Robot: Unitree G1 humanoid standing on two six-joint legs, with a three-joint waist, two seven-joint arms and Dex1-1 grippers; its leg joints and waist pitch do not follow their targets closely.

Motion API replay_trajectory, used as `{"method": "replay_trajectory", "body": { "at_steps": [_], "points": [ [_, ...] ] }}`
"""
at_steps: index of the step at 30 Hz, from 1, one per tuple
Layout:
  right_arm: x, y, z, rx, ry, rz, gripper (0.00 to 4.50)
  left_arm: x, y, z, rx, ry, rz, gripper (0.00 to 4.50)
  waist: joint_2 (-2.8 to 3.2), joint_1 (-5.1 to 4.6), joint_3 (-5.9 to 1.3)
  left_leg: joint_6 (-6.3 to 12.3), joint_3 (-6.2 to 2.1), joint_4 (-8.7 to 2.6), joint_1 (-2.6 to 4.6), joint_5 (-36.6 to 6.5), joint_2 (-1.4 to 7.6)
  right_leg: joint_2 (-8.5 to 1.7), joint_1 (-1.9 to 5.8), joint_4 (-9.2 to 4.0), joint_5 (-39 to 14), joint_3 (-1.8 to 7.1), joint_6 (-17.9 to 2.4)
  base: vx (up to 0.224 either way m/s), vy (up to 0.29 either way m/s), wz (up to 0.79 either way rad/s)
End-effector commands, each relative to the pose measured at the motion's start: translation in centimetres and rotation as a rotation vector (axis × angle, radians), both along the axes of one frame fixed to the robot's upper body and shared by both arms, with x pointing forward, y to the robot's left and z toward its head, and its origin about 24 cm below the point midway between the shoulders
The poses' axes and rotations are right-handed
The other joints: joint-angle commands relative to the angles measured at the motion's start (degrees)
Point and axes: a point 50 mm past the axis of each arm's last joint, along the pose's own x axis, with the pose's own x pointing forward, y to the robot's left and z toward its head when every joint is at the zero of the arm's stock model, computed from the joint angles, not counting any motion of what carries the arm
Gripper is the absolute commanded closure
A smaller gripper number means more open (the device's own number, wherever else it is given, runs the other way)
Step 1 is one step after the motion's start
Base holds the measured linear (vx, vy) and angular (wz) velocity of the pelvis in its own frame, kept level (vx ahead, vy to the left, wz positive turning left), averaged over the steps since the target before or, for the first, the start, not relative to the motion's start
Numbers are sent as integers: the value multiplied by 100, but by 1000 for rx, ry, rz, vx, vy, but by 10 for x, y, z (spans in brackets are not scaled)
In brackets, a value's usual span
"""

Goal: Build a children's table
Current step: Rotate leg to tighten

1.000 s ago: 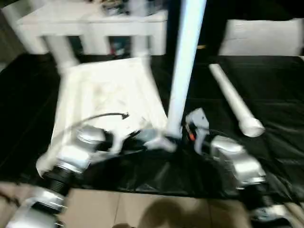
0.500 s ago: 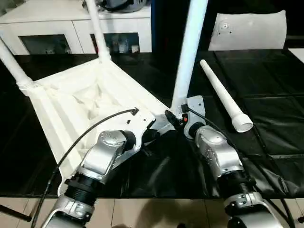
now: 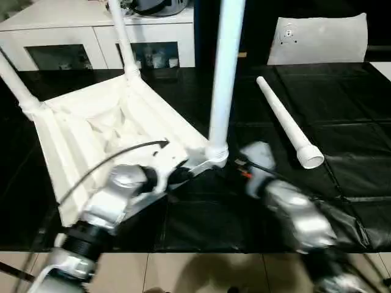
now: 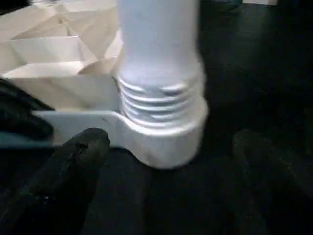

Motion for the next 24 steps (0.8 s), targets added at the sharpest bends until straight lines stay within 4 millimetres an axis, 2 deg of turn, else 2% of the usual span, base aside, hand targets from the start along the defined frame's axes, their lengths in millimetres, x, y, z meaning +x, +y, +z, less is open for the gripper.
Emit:
{"method": "replay_trajectory", "body": {
  "at_steps": [1, 2, 3, 4, 5, 10, 11, 13, 18, 21, 22, 24],
  "points": [
    [-1, -5, 15, 32, -48, 100, 5, -4, 6, 0, 39, 18, -128, 450, -6, 64, -396, 634, -174, -368, -1, -798, 347, -500, 391, -427, -1496, 411, -630, 0, 0, 0],
    [-2, -11, 20, 33, -48, 150, 5, -7, 8, -1, 58, 29, -204, 450, -7, 68, -397, 647, -173, -367, -4, -807, 351, -502, 395, -428, -1519, 415, -611, 0, 0, 0],
    [-2, -11, 20, 33, -48, 150, 5, -7, 8, -1, 58, 29, -204, 450, -6, 78, -400, 663, -176, -368, 2, -800, 355, -498, 392, -426, -1518, 418, -594, 0, 0, 0],
    [-3, -13, 22, 32, -48, 172, 5, -9, 9, -1, 69, 34, -237, 450, 6, 87, -392, 650, -168, -373, 23, -786, 381, -494, 360, -414, -1484, 429, -633, 0, 0, 0],
    [-5, -16, 24, 2, -49, 247, 5, -11, 11, -3, 103, 42, -305, 450, 6, 111, -396, 638, -170, -371, 34, -831, 375, -492, 364, -424, -1532, 418, -648, 0, 0, 0],
    [-10, -19, 28, -32, -14, 407, 5, -17, 15, -3, 134, 77, -455, 450, -3, 268, -410, 618, -148, -364, 53, -753, 404, -494, 347, -384, -1396, 436, -724, 0, 0, 0],
    [-12, -19, 30, -53, 3, 471, 5, -19, 16, -3, 139, 95, -508, 450, 18, 327, -418, 615, -145, -356, 72, -769, 406, -492, 337, -383, -1406, 433, -731, 0, 0, 0],
    [-13, -18, 31, -84, 17, 535, 5, -22, 17, -3, 152, 116, -570, 450, -1, 372, -419, 565, -144, -366, 67, -798, 423, -503, 336, -364, -1398, 443, -752, 0, 0, 0],
    [-14, -15, 33, -124, 36, 654, 5, -24, 17, -3, 185, 138, -677, 450, -16, 457, -412, 476, -135, -376, 86, -887, 428, -519, 326, -394, -1669, 452, -679, 0, 0, 0],
    [-14, -11, 35, -126, 44, 708, 5, -25, 16, -3, 201, 143, -719, 450, -34, 482, -429, 485, -146, -377, 68, -801, 435, -520, 339, -362, -1562, 451, -685, 0, 0, 0],
    [-14, -9, 35, -123, 47, 723, 31, -25, 16, -3, 204, 142, -725, 450, -28, 486, -425, 485, -145, -374, 63, -788, 437, -525, 335, -363, -1550, 454, -691, 0, 0, 0],
    [-14, -8, 36, -117, 54, 741, 31, -24, 16, -3, 208, 143, -733, 450, -32, 493, -425, 462, -145, -377, 67, -810, 440, -531, 336, -366, -1607, 455, -680, 0, 0, 0]
  ]
}}
